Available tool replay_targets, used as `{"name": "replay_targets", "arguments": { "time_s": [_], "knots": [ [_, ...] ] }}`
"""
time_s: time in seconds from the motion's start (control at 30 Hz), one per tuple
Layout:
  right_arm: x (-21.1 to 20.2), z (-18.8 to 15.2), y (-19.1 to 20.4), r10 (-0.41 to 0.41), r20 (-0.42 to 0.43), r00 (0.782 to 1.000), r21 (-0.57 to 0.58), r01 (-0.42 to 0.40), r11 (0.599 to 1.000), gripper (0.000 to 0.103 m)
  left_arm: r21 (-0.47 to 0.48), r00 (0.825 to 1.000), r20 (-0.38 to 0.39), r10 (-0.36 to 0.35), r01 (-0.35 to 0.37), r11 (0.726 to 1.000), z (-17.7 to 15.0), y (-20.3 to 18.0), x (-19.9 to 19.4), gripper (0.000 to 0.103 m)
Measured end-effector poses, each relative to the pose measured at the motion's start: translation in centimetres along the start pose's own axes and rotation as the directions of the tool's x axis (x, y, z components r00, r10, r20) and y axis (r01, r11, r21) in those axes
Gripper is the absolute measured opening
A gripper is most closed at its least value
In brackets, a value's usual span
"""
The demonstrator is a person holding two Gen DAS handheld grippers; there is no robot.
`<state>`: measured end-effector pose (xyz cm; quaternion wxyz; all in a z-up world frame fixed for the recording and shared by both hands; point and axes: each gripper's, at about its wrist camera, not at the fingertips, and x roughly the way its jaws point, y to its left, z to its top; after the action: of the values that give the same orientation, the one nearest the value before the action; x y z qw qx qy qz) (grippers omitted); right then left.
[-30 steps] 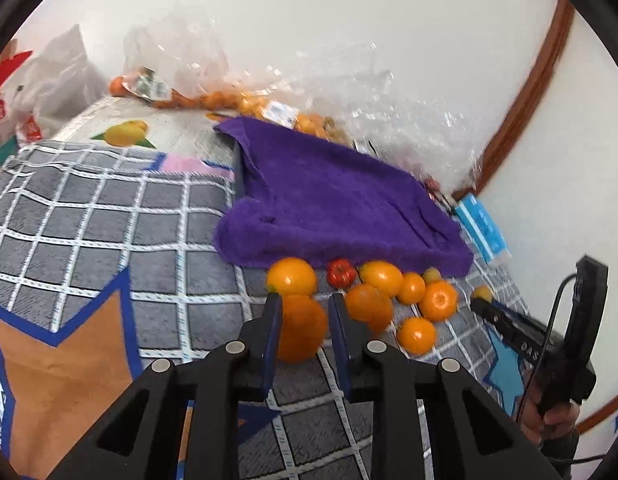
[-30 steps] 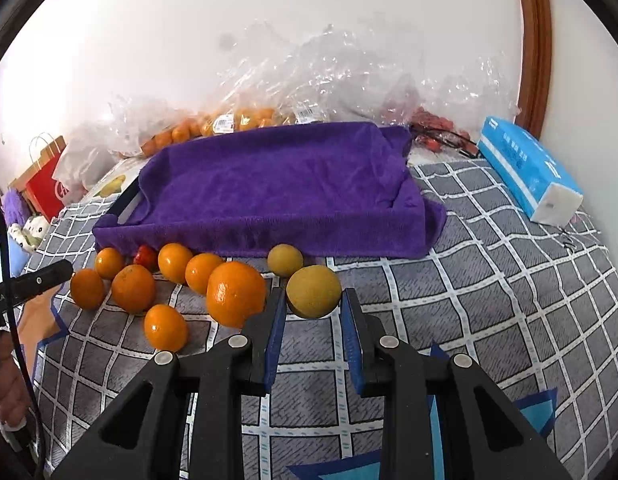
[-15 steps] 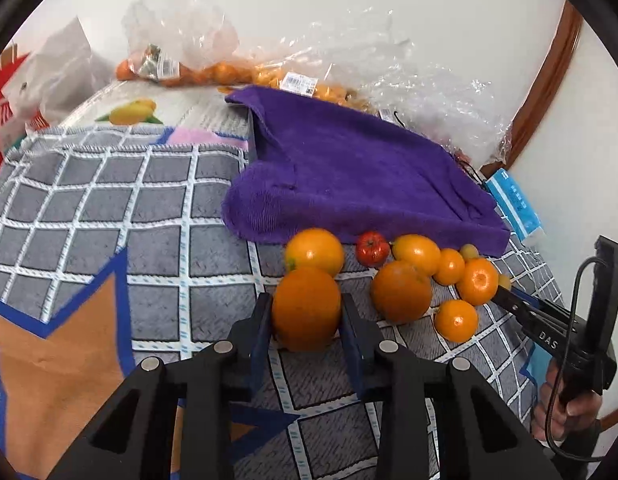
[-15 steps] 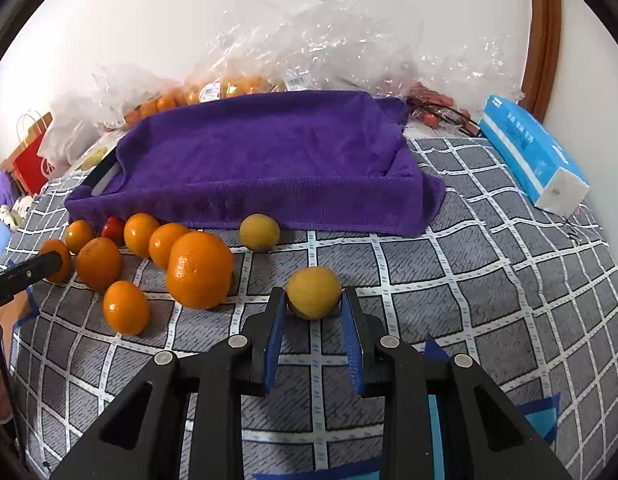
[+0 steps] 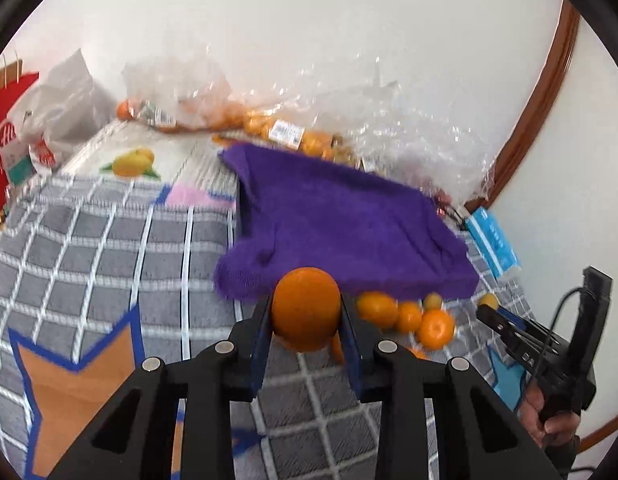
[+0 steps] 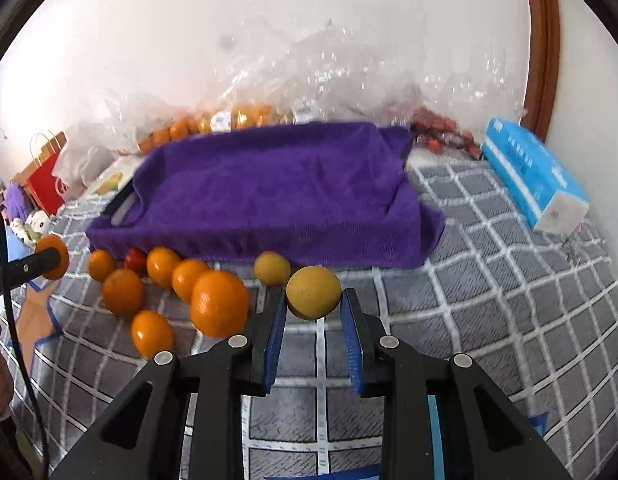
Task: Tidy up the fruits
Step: 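Carry the orange in the left tool while the right tool carries the yellow fruit over the towel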
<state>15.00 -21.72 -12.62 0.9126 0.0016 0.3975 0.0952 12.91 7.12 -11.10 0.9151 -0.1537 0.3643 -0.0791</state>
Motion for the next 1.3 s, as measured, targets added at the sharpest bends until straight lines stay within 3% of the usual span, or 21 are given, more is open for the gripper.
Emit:
{"name": "replay_targets", "arguments": {
  "time_s": [0.47,0.67,0.93,1.3],
  "knots": [
    [0.5,9.8,0.3,-0.004,0.134,0.991,-0.023,0.008,1.0,0.028,-0.008,0.993,0.114,-0.004,0.005,1.0,8.2,-2.6,4.5,0.03],
    [3.3,11.7,0.7,-0.004,0.137,0.991,-0.017,0.006,1.0,0.028,-0.025,0.995,0.098,0.003,-0.001,1.0,10.0,-2.1,7.5,0.03],
    [7.2,11.4,-0.5,-0.013,0.105,0.994,0.015,0.012,1.0,0.028,-0.076,0.998,0.061,-0.013,0.018,0.997,10.2,-1.0,11.0,0.03],
    [10.5,10.3,-2.1,-0.035,0.031,0.999,0.047,0.034,0.998,0.028,-0.008,0.999,-0.024,0.024,-0.024,1.0,8.8,-1.6,13.7,0.03]
  ]
}}
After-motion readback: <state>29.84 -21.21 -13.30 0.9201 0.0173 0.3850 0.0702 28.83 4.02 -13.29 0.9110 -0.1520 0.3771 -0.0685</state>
